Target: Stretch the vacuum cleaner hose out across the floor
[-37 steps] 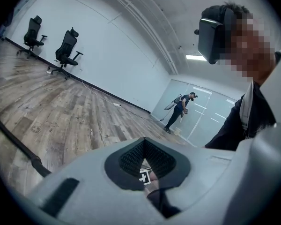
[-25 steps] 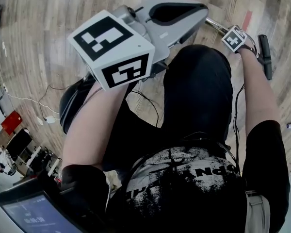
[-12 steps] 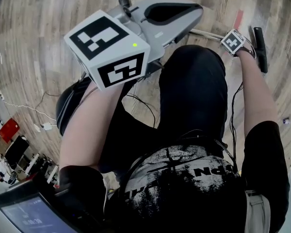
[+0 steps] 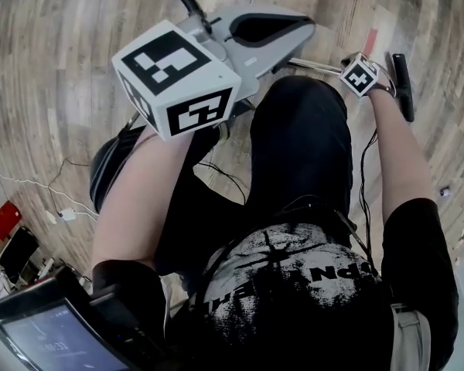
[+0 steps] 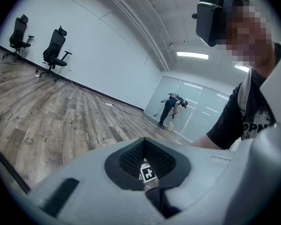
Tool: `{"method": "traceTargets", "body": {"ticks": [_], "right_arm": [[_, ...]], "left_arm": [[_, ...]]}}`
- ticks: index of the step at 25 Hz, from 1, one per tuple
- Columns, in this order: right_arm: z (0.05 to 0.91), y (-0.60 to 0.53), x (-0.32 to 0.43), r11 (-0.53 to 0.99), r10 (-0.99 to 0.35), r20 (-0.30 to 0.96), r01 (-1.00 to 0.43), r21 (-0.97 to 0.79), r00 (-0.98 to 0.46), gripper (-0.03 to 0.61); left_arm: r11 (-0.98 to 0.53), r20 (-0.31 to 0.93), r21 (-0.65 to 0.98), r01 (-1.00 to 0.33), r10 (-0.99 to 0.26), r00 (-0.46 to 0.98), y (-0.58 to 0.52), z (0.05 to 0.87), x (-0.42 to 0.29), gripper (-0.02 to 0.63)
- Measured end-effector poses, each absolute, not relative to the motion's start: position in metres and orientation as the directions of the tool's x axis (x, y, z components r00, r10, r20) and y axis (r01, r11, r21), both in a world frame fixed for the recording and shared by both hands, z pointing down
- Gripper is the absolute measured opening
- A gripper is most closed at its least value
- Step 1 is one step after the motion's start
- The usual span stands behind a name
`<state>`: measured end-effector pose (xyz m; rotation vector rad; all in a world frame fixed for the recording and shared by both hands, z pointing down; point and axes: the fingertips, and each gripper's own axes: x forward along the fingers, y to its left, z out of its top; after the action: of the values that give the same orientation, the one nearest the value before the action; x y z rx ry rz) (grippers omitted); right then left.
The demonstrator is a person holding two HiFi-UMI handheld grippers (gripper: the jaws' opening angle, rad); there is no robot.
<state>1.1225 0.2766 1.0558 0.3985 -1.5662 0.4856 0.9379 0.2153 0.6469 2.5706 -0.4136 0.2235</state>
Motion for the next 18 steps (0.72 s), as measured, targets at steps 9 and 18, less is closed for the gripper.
{"method": "traceTargets", "body": {"ticks": [9,18], "right_arm": [[0.878,0.196,0.997,0.695,-0.138,0.879,-0.677,-0.242,-0.456,0.005],[0.465,0.130,0.846,0.825,-0.372,0.566,-0.542,-0.162,-0.736,0.006]], "left_arm": [[-0.832,0.053,0.479,-0.280,-0.291,0.955,0.149,0.564,0.855,0.000],[-0.771,0.156,0.458,-0.442,-0.420,0.894,0.135,0.378,0.764,0.000]]}}
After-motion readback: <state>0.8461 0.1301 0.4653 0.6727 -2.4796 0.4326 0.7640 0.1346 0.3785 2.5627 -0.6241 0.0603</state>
